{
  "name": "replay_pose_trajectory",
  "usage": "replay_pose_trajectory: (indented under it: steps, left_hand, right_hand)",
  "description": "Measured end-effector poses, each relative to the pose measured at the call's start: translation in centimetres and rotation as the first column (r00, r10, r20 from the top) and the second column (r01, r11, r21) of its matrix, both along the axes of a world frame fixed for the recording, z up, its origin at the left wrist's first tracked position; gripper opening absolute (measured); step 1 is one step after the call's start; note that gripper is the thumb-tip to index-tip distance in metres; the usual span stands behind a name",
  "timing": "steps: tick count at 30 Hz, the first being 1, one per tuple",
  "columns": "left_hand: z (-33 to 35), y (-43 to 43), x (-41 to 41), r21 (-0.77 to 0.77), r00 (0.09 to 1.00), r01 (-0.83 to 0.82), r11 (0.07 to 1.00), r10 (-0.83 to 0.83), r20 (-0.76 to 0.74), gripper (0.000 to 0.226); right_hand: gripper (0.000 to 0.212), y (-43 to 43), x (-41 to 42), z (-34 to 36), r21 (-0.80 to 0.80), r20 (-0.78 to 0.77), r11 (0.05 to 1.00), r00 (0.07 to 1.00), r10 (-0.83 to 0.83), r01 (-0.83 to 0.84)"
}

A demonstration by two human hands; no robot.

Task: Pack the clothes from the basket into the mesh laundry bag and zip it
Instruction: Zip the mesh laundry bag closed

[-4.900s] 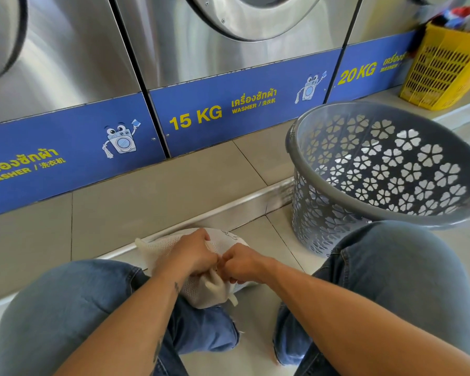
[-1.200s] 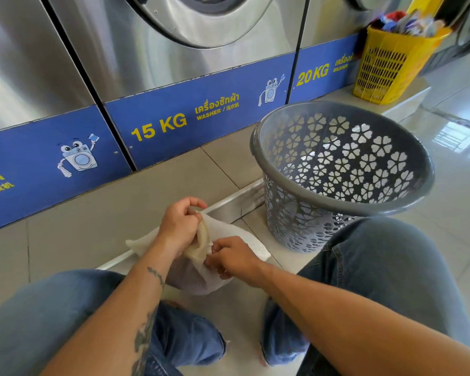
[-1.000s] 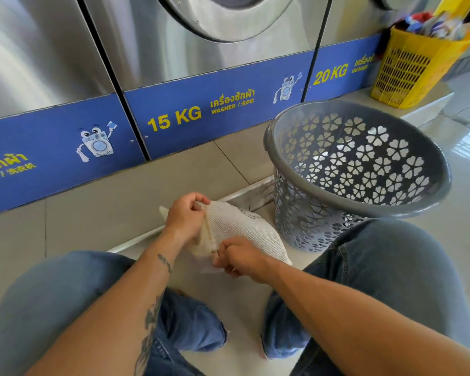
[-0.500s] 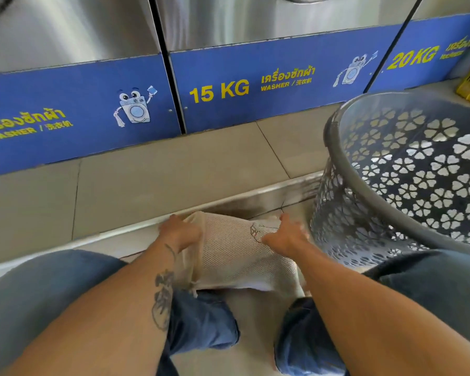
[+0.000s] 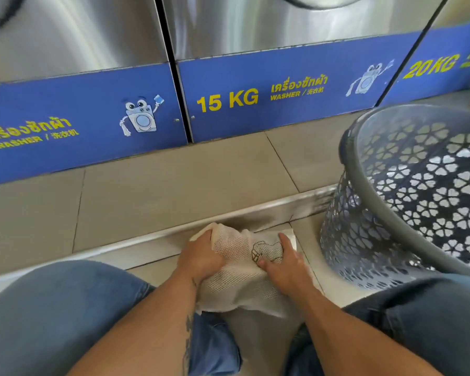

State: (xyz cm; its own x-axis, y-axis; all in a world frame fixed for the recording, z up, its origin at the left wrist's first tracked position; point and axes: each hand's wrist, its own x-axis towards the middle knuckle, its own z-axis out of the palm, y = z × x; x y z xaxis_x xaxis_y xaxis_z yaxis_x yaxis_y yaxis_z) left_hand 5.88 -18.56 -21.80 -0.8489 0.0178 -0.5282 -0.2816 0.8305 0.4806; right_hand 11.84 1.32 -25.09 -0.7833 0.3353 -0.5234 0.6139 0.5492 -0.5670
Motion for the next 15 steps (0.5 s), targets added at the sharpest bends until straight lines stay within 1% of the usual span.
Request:
replay_pose_trajectory:
  steps: [3,5,6,8,10,12,15]
  left_hand:
    - [2.6,0.0,1.7,0.033,0.994,0.026,0.999,-0.022,-0.107,0.072]
    - [4.8,-0.3,2.8,0.065,0.974,-0.028,0.997,0.042,-0.221,0.068]
    - [6.0,-0.7,3.3,0.09,0.949,-0.072,0.993,0.096,-0.3,0.067]
    - [8.7,-1.7,4.0,0.15,0.86,-0.144,0.978,0.198,-0.47,0.067]
    - [11.8,-3.5,4.4,0.198,0.767,-0.156,0.968,0.245,-0.593,0.071]
    - [14.4,-5.7,4.1,0.139,0.704,-0.109,0.984,0.175,-0.689,0.07]
    - [17.9,-8.5,1.9,0.022,0.678,-0.058,0.998,0.056,-0.733,0.063]
  right_hand:
    - [0.083,-0.3,0.8,3.3,0.102,-0.116,0.995,0.993,0.035,-0.023]
    - [0.078,-0.9,0.8,5.8,0.146,-0.233,0.989,0.972,0.035,0.0]
    - [0.075,-1.4,0.7,7.1,0.15,-0.299,0.989,0.954,0.024,0.022]
    - [0.069,-2.9,0.3,9.8,0.105,-0.429,0.991,0.903,-0.026,0.078]
    - [0.066,-4.6,-0.5,12.5,0.044,-0.551,0.994,0.833,-0.056,0.096]
    - [0.066,-6.0,-1.6,15.0,0.033,-0.638,0.997,0.769,-0.036,0.074]
    - [0.064,-7.4,-4.2,18.2,0.106,-0.681,0.994,0.73,0.058,0.02]
